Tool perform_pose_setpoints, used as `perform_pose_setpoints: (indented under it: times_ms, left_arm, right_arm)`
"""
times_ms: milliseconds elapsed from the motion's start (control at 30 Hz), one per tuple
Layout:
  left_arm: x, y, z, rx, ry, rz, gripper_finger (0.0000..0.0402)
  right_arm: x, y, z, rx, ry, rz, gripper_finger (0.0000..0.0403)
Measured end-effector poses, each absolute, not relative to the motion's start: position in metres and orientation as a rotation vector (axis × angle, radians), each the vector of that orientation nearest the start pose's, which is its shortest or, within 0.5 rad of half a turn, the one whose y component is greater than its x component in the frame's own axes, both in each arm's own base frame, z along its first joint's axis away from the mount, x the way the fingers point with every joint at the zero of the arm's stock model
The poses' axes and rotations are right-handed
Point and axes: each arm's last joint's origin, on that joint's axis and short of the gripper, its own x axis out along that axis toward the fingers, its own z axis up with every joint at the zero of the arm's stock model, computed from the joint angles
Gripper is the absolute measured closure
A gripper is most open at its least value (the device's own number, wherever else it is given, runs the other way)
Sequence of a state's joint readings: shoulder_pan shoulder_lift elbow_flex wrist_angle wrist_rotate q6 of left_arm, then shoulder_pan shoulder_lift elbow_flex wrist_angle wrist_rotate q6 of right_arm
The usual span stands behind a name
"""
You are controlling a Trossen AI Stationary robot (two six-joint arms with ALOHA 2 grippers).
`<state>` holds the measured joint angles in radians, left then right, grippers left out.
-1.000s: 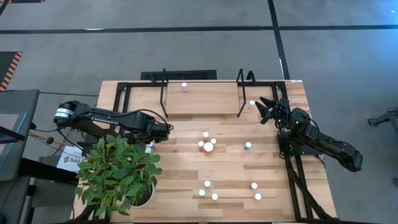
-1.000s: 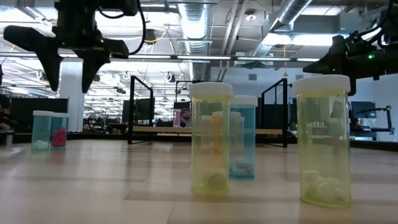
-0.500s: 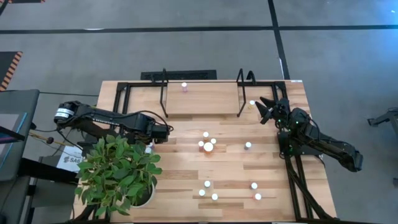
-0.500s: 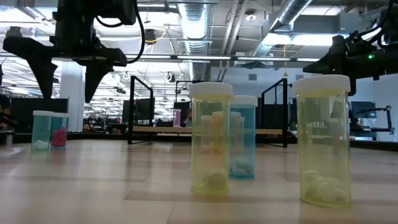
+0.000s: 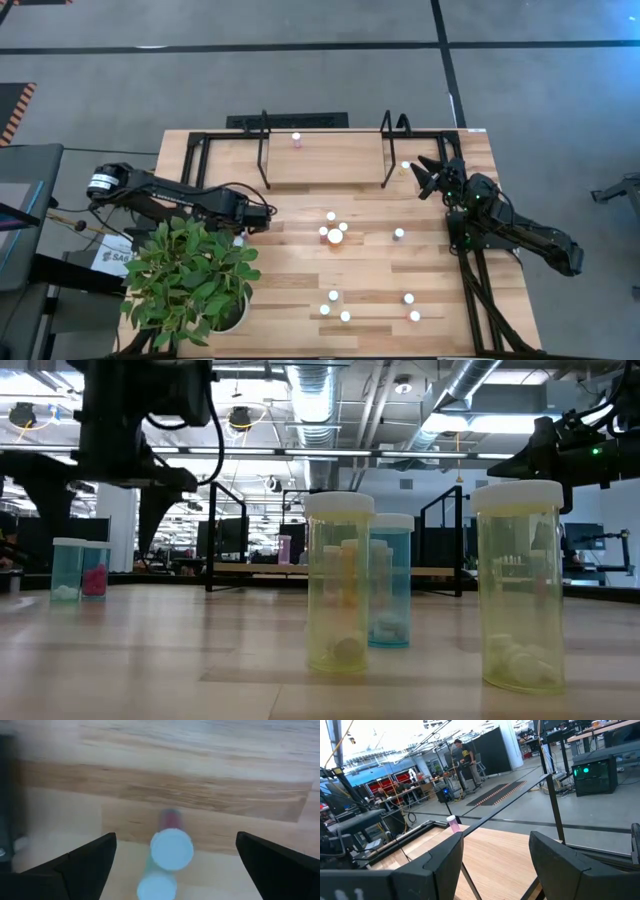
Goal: Pick and place medicine bottles onto shelf by color
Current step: Put the blue pill bottle on the shelf
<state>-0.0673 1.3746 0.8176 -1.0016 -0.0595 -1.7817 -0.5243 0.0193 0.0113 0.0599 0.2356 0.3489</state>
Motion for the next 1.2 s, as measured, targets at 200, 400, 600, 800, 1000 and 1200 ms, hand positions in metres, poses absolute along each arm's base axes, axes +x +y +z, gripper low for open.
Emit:
perform_pose_setpoints:
  times_ms: [200,400,600,800,1000,1200]
  left_arm:
    - [0.207,-0.009,0.181,-1.278,1.061,1.343,0.0003]
    - [0.203,-0.009,0.173,-1.304,1.057,1.364,0.0004]
    - [0.203,-0.009,0.167,-1.320,1.042,1.353,0.0031]
    - [0.203,-0.009,0.167,-1.321,1.041,1.349,0.0082]
    - [0.203,-0.009,0.167,-1.325,1.044,1.347,0.0136]
    - [0.204,-0.009,0.167,-1.330,1.045,1.342,0.0192]
  right_arm:
    - [0.081,-0.055,0.172,0.324,-0.185,-0.742,0.0154]
    - [0.081,-0.055,0.172,0.324,-0.184,-0.742,0.0154]
    - [0.081,-0.055,0.172,0.324,-0.184,-0.742,0.0154]
    - [0.081,-0.055,0.172,0.324,-0.184,-0.743,0.0154]
    - [0.081,-0.055,0.172,0.324,-0.185,-0.742,0.0154]
    - [0.081,-0.055,0.172,0.325,-0.185,-0.743,0.0154]
